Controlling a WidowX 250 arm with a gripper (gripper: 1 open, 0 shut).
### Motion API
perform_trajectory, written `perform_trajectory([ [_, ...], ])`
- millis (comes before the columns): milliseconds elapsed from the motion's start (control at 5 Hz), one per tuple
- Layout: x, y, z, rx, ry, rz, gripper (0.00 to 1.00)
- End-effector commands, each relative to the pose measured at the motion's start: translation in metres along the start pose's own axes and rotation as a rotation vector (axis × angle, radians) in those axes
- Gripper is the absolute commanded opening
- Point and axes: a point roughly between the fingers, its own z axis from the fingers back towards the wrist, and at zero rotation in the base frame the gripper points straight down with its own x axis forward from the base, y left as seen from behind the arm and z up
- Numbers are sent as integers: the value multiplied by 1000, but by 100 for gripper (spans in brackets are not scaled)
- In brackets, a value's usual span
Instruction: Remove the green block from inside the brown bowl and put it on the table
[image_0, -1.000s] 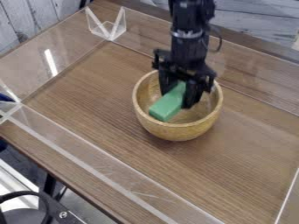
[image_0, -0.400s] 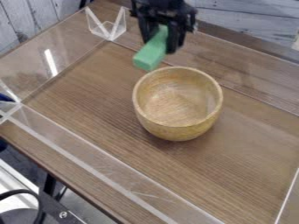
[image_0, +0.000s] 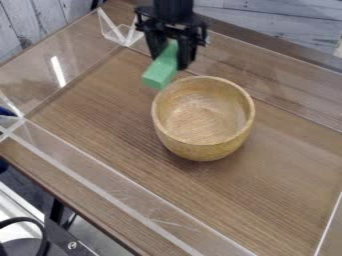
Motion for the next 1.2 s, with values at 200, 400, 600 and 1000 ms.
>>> perform_trajectory([
  [200,9,-21,-12,-1,-31,-67,0],
  [400,9,-27,-30,3,-9,-84,0],
  [600,9,-32,-41,3,11,-100,0],
  [1000,4,-37,-59,2,48,-124,0],
])
